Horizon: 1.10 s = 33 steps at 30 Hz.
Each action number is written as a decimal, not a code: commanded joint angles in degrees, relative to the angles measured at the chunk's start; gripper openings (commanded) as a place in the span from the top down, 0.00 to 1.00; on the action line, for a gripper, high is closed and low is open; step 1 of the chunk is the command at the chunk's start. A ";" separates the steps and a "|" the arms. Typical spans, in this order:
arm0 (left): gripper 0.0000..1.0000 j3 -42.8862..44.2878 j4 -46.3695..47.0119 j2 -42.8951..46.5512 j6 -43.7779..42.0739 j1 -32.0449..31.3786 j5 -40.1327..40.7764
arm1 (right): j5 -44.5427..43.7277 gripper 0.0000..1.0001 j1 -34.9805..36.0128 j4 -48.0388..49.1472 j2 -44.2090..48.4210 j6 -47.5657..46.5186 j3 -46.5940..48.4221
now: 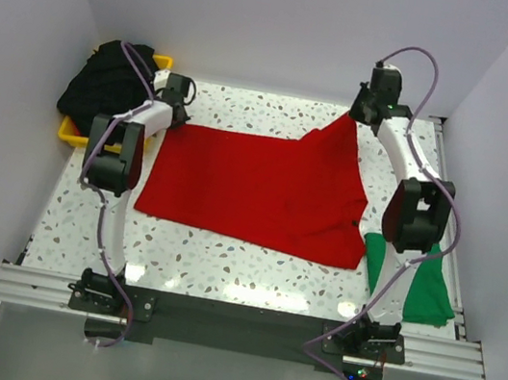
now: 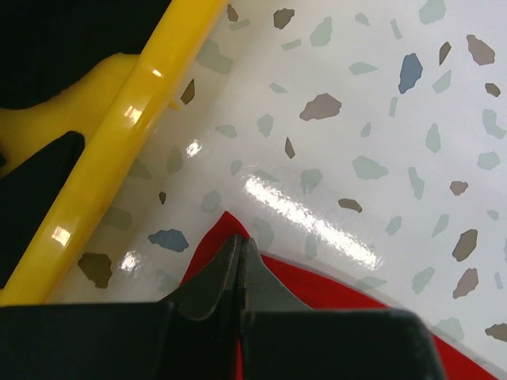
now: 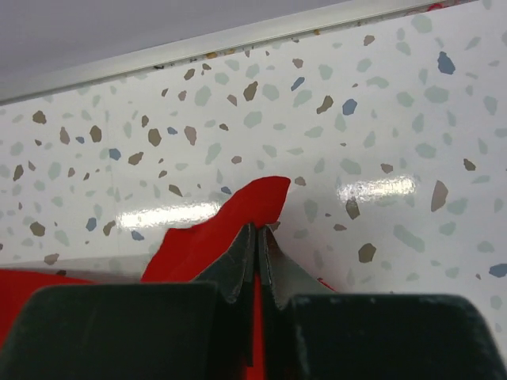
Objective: Fold and stack the t-shirts
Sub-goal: Fold the tshirt
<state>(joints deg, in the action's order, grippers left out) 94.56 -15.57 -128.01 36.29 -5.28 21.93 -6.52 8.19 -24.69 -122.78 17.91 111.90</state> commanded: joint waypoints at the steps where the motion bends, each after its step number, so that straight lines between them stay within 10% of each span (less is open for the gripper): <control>1: 1.00 -1.66 0.72 5.57 1.06 0.62 -0.13 | -0.77 1.00 -0.45 2.71 5.26 0.81 -4.66; 33: 1.00 -24.15 1.33 27.36 7.38 1.85 -4.62 | 3.53 1.00 -0.45 4.47 42.62 9.42 -49.49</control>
<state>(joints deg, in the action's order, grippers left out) 72.55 -15.49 -105.25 41.10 -3.86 17.39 -4.29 7.81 -21.61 -83.77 26.00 64.53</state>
